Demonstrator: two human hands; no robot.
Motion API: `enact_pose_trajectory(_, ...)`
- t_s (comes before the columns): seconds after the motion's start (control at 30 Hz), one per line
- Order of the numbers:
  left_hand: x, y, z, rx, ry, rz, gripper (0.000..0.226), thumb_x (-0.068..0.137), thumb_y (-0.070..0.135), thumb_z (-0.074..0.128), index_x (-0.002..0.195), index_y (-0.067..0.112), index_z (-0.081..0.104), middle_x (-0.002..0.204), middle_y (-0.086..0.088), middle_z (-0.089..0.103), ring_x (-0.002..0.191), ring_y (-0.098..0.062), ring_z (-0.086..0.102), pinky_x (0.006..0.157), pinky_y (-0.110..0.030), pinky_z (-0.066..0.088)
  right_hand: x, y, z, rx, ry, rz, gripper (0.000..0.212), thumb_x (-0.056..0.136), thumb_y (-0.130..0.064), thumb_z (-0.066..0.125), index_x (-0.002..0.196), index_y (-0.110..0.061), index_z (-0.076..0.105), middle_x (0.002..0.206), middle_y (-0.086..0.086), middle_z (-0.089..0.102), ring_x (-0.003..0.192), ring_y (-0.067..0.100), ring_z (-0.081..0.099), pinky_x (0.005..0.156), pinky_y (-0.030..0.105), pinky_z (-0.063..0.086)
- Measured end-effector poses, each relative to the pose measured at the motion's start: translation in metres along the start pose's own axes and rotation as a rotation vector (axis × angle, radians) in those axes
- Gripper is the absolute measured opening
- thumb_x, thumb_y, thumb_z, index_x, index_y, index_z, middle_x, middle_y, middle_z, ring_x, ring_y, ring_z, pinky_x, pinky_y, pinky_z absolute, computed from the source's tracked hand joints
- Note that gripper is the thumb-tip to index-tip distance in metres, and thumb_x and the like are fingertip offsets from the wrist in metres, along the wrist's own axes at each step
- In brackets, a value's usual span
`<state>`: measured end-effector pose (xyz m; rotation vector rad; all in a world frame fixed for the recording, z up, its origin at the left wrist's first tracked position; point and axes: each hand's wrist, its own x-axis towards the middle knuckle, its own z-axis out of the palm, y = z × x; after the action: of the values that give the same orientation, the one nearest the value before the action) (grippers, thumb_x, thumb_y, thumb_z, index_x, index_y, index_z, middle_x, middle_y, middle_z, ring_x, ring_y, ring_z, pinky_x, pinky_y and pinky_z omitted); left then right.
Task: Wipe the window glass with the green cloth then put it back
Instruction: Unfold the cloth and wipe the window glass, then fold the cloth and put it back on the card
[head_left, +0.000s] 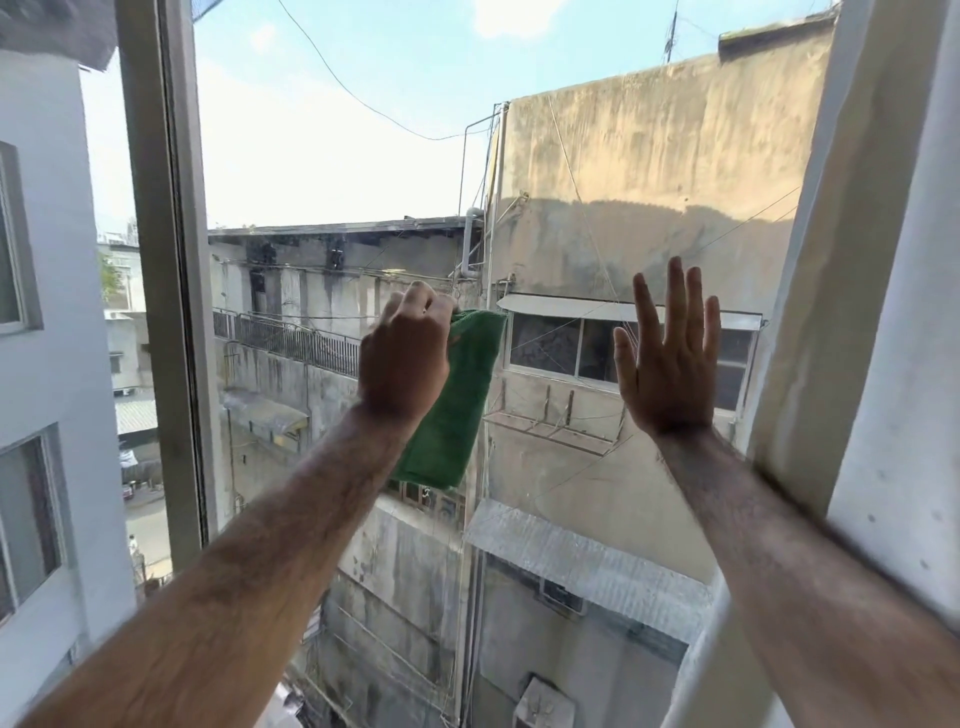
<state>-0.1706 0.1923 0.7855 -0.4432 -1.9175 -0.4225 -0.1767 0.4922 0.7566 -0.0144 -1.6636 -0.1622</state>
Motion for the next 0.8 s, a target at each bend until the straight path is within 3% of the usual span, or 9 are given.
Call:
enact_pose_trajectory(0.13, 0.005, -0.001, -0.006, -0.071, -0.059, -0.009, 0.031, 0.099, 0.000, 0.062, 0.129, 0.008, 0.068, 0.129, -0.015, 0.066, 0.118, -0.030, 0.068, 0.097, -0.040, 0.061, 0.001, -0.019, -0.017, 0.054, -0.057, 0.098, 0.061, 0.114, -0.040, 0.043, 0.168, -0.013, 0.035, 0.178, 0.023, 0.022, 0.167, 0.040, 0.021, 0.134, 0.062, 0.022)
enact_pose_trajectory(0.2, 0.006, -0.004, -0.012, -0.126, -0.086, -0.029, 0.028, 0.096, 0.000, 0.067, 0.124, 0.007, 0.069, 0.127, -0.016, 0.068, 0.113, -0.032, 0.070, 0.092, -0.043, 0.063, 0.002, -0.032, -0.029, 0.131, -0.095, 0.123, 0.066, 0.110, -0.044, 0.050, 0.163, -0.005, 0.042, 0.172, 0.029, 0.033, 0.161, 0.044, 0.032, 0.132, 0.060, 0.028)
enact_pose_trajectory(0.3, 0.007, -0.014, -0.017, -0.239, -0.105, -0.066, 0.025, 0.095, 0.003, 0.070, 0.120, 0.004, 0.067, 0.121, -0.019, 0.073, 0.106, -0.033, 0.074, 0.088, -0.045, 0.064, -0.003, -0.057, -0.047, 0.337, -0.178, 0.010, 0.064, 0.104, -0.051, 0.052, 0.143, -0.001, 0.062, 0.131, 0.024, 0.068, 0.116, 0.035, 0.067, 0.102, 0.054, 0.059)
enact_pose_trajectory(0.37, 0.007, -0.019, -0.023, -0.314, -0.106, -0.095, 0.028, 0.094, 0.004, 0.073, 0.120, 0.004, 0.065, 0.117, -0.020, 0.075, 0.101, -0.031, 0.076, 0.081, -0.036, 0.064, -0.005, -0.080, -0.061, 0.593, -0.430, 0.043, 0.068, 0.100, -0.058, 0.057, 0.143, -0.006, 0.061, 0.120, 0.016, 0.072, 0.096, 0.023, 0.067, 0.087, 0.050, 0.065)
enact_pose_trajectory(0.47, 0.008, -0.023, -0.036, -0.489, -0.112, -0.162, 0.027, 0.092, 0.006, 0.076, 0.116, 0.005, 0.064, 0.113, -0.018, 0.075, 0.089, -0.021, 0.070, 0.058, -0.004, 0.050, -0.007, -0.112, -0.076, 0.896, -0.845, 0.341, 0.079, 0.091, -0.048, 0.080, 0.157, -0.018, 0.047, 0.138, 0.008, 0.067, 0.115, 0.023, 0.068, 0.098, 0.049, 0.062)
enact_pose_trajectory(0.53, 0.007, -0.026, -0.049, -0.625, -0.102, -0.238, 0.023, 0.092, 0.012, 0.076, 0.110, 0.011, 0.062, 0.109, -0.015, 0.074, 0.085, -0.018, 0.064, 0.049, 0.001, 0.045, -0.011, -0.123, -0.077, 1.078, -0.975, 0.522, 0.069, 0.086, -0.032, 0.090, 0.146, -0.018, 0.060, 0.132, 0.004, 0.074, 0.118, 0.026, 0.072, 0.099, 0.045, 0.065)
enact_pose_trajectory(0.63, -0.001, -0.038, -0.072, -0.761, -0.073, -0.366, 0.023, 0.093, 0.022, 0.076, 0.105, 0.022, 0.057, 0.106, -0.005, 0.072, 0.083, -0.016, 0.065, 0.052, -0.007, 0.047, -0.019, -0.128, -0.088, 1.270, -1.022, 0.671, 0.036, 0.075, -0.025, 0.094, 0.108, -0.021, 0.079, 0.095, -0.004, 0.084, 0.092, 0.015, 0.079, 0.074, 0.020, 0.066)
enact_pose_trajectory(0.73, -0.018, -0.052, -0.089, -0.901, -0.113, -0.550, 0.023, 0.095, 0.023, 0.074, 0.109, 0.020, 0.056, 0.109, -0.003, 0.068, 0.097, -0.023, 0.067, 0.069, -0.035, 0.062, -0.030, -0.133, -0.100, 1.440, -0.933, 0.842, 0.040, 0.085, -0.016, 0.089, 0.123, -0.012, 0.076, 0.110, 0.006, 0.083, 0.101, 0.020, 0.079, 0.077, 0.029, 0.065)
enact_pose_trajectory(0.8, -0.035, -0.062, -0.098, -1.025, -0.179, -0.676, 0.020, 0.096, 0.020, 0.071, 0.109, 0.017, 0.057, 0.111, -0.006, 0.066, 0.104, -0.027, 0.068, 0.077, -0.044, 0.066, -0.040, -0.139, -0.109, 1.532, -0.866, 0.949, 0.038, 0.086, -0.018, 0.087, 0.122, -0.015, 0.075, 0.110, 0.004, 0.083, 0.100, 0.020, 0.080, 0.077, 0.033, 0.064)
